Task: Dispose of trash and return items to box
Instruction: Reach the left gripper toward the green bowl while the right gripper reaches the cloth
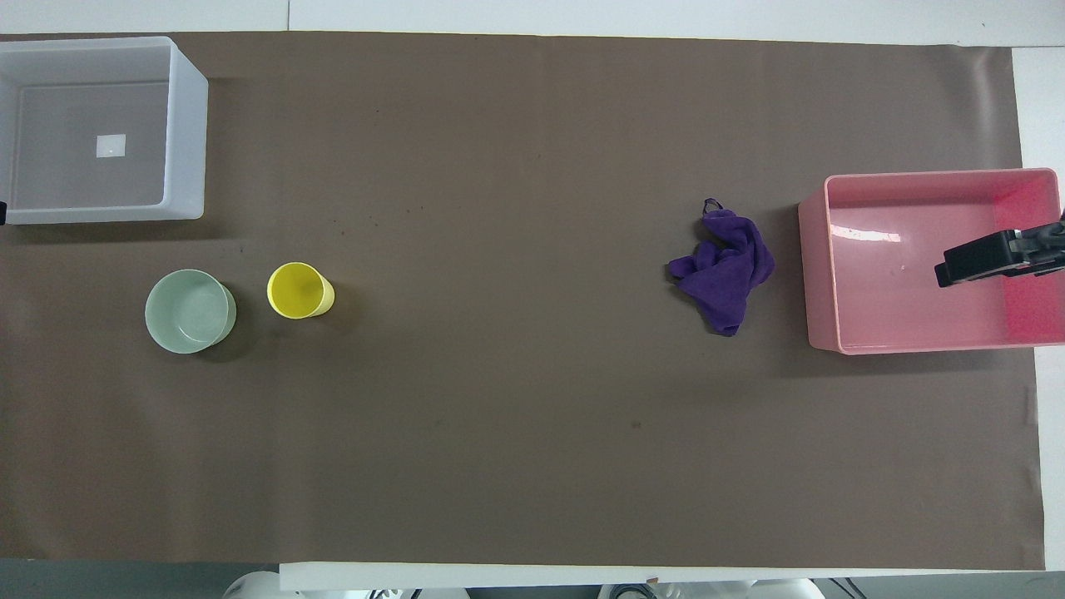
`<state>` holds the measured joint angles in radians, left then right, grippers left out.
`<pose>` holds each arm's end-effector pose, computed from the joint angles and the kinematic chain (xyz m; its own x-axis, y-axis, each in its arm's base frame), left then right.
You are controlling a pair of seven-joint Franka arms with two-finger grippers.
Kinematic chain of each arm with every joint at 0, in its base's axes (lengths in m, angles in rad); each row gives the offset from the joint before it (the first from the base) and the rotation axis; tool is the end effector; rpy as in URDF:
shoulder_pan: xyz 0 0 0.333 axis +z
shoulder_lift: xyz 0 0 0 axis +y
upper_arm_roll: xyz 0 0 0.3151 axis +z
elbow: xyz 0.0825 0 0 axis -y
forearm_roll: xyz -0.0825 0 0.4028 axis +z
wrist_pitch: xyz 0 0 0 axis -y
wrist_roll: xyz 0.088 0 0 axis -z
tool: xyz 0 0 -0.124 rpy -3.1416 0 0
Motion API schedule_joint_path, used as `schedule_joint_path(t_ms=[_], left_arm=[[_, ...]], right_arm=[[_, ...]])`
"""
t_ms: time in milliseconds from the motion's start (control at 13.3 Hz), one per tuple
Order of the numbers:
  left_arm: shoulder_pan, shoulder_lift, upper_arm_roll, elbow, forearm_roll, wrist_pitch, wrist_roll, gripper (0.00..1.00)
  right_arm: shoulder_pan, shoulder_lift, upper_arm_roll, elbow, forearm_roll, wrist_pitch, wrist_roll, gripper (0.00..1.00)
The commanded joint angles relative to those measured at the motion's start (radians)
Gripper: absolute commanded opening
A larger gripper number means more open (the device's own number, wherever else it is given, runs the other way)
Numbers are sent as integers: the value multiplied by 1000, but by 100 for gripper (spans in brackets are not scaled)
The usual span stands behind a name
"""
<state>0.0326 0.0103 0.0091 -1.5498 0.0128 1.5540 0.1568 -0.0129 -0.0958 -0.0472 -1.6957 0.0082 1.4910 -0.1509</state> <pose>0.5743 0.0255 0.6095 0.9934 -0.1146 -0.0080 -0.1147 -0.9933 -0.0118 0.5301 -0.0319 0.5924 0.9901 0.0924 -0.1056 0.0898 -0.9955 -0.0289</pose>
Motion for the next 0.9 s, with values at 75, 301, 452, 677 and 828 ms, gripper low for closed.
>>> schedule_joint_path(t_ms=[75,301,452,677,828], left_arm=[[6,-10,-4,-29,9,5,20,100],[6,-114,-3,-242,10,107,0,100],[7,-203,-4,-488,12,349,-74,100],[10,-178,-4,-676,10,530,-95,100],[9,-141,-4,-766,10,615,-105,100]], right_arm=[[2,-13,1,-16,1,14,4,100],[1,-13,1,-18,4,15,4,100],[13,-9,4,-51,15,87,10,99],[128,69,7,-91,18,211,11,99],[186,135,9,-101,19,285,10,99]])
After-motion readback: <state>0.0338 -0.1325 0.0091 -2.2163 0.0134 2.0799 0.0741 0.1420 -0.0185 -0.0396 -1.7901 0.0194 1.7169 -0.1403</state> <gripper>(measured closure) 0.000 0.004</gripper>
